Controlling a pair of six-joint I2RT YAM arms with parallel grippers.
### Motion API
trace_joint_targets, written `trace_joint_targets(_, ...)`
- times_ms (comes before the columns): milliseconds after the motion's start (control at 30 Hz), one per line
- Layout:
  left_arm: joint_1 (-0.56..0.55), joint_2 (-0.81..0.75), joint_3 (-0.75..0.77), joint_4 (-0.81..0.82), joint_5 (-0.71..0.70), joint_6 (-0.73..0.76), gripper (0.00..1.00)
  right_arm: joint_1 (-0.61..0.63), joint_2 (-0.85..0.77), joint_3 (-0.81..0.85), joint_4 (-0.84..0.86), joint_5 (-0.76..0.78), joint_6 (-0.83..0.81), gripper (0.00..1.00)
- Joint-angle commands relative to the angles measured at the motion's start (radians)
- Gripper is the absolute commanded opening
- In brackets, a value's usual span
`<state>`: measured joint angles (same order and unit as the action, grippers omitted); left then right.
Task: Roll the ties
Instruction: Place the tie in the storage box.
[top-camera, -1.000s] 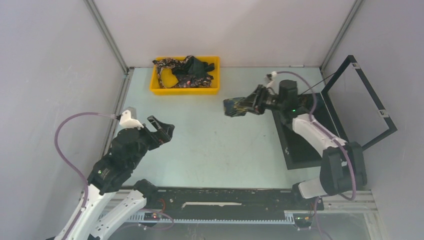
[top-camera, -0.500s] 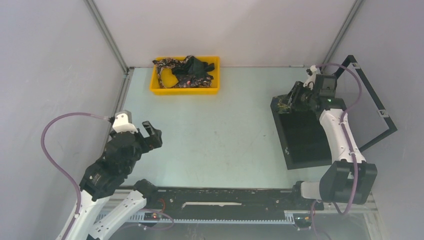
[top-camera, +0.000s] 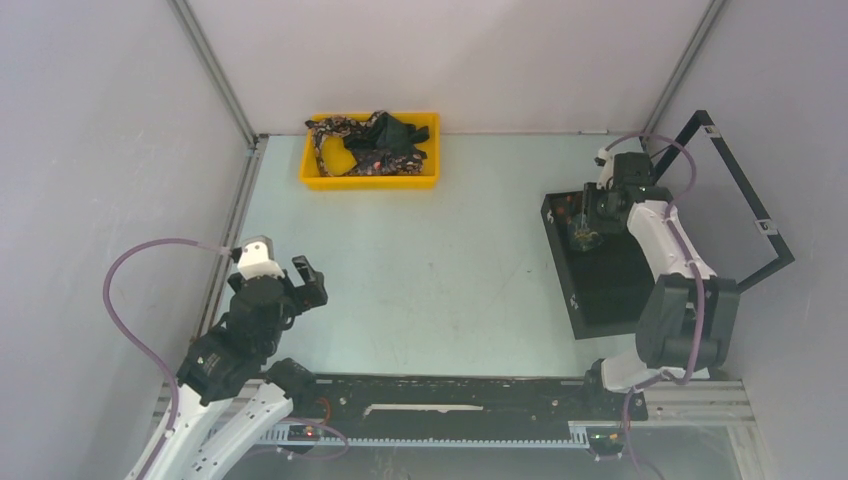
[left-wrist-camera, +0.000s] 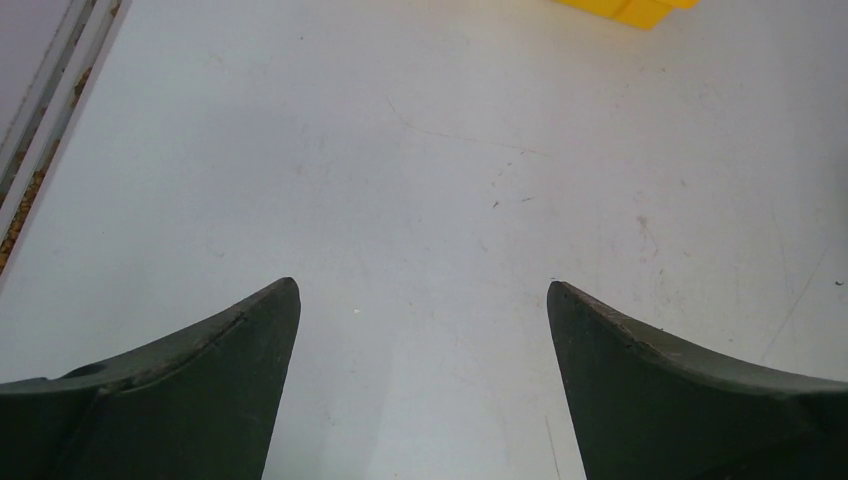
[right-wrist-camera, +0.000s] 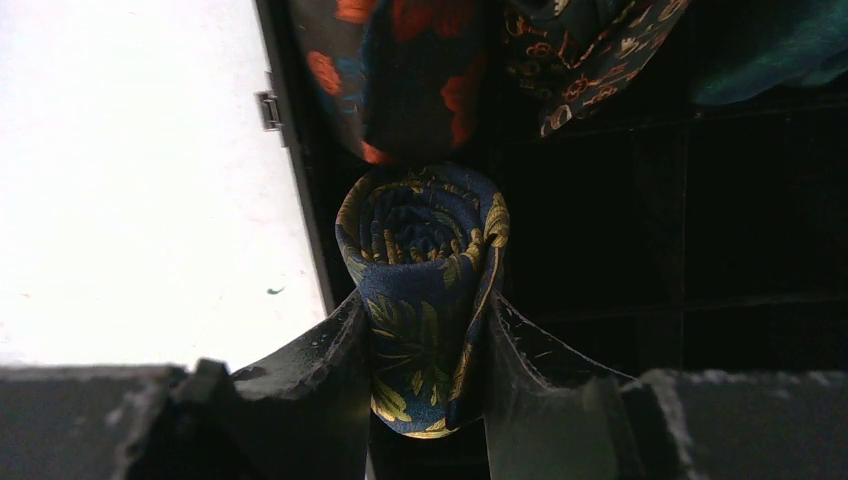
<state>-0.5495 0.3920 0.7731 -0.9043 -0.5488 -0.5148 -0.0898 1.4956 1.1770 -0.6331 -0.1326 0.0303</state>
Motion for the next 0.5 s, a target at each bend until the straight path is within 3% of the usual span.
trace_joint_targets(0, 0.002, -0.022, -0.001, 0.057, -0.029, 0.011, 1.0, -0.003, 0.059, 0.038, 0.017, 0.059, -0.06, 0.0)
trace_joint_targets(467, 0.002, -0.067, -0.024, 0.082, -0.025, 0.029, 1.0, 0.075, 0.264, 0.025, 0.054, 0.087, -0.083, 0.0)
